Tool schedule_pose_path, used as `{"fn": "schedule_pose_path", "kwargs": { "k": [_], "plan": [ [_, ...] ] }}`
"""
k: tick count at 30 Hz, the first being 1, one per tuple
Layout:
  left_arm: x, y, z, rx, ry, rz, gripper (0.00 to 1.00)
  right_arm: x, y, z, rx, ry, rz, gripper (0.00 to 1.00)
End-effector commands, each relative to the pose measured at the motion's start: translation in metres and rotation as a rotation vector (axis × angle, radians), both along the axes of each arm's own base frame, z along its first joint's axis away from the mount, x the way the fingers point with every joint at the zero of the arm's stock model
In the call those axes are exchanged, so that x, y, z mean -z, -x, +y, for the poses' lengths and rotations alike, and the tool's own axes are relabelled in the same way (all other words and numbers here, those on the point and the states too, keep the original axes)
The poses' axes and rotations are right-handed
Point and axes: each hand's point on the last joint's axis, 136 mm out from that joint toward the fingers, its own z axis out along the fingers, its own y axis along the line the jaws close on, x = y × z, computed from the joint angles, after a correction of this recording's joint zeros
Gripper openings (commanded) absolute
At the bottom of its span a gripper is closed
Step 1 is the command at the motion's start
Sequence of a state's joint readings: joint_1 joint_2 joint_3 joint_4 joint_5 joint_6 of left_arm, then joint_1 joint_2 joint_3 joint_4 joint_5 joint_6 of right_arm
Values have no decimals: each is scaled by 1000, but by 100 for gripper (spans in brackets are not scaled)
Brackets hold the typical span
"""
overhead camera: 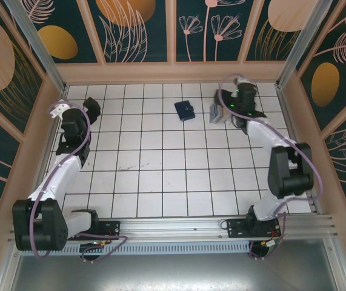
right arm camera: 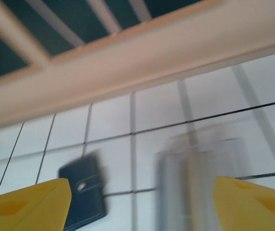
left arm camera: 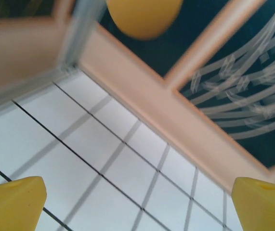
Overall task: Put the credit cards into the card holder
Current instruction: Pick up the card holder from the top-center of the table.
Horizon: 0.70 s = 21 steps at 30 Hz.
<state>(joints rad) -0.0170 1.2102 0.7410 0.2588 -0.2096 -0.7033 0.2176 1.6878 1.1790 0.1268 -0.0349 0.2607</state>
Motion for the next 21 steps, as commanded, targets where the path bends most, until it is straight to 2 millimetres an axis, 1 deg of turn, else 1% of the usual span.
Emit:
{"fn": "schedule_pose_path", "kwargs": {
  "k": [1, 2, 4, 5, 6, 8, 10, 12, 13, 14, 15, 16, 20, 21],
  "plan": [
    [41, 0, -51, 257, 156, 84, 99, 43, 14, 54, -181, 125, 183, 76],
    [47, -1, -59, 291, 178, 98, 99, 50, 13, 66, -206, 136, 208, 73],
    [57, -2, -76, 360, 179, 133, 99, 65, 10, 88, -246, 153, 250, 71],
    [61, -2, -84, 386, 164, 150, 99, 71, 7, 94, -260, 157, 260, 70],
    [66, -2, -91, 408, 147, 169, 99, 78, 3, 98, -260, 165, 276, 68],
    [68, -4, -102, 450, 135, 191, 99, 90, -7, 99, -250, 163, 324, 66],
    [71, -4, -111, 482, 140, 208, 99, 97, -18, 101, -241, 161, 371, 64],
    [73, -4, -118, 508, 142, 209, 99, 105, -29, 100, -231, 169, 405, 60],
    [73, -4, -121, 520, 147, 207, 98, 113, -33, 98, -221, 172, 432, 58],
    [73, -5, -124, 531, 153, 208, 98, 119, -36, 97, -216, 173, 451, 57],
    [72, -5, -125, 538, 158, 209, 98, 120, -40, 99, -218, 161, 461, 56],
    [71, -5, -126, 540, 165, 211, 98, 126, -41, 100, -227, 143, 479, 55],
    [76, -4, -129, 548, 172, 222, 98, 137, -47, 111, -278, 81, 511, 49],
    [76, -4, -129, 546, 172, 229, 98, 140, -47, 113, -287, 74, 531, 46]
  ]
}}
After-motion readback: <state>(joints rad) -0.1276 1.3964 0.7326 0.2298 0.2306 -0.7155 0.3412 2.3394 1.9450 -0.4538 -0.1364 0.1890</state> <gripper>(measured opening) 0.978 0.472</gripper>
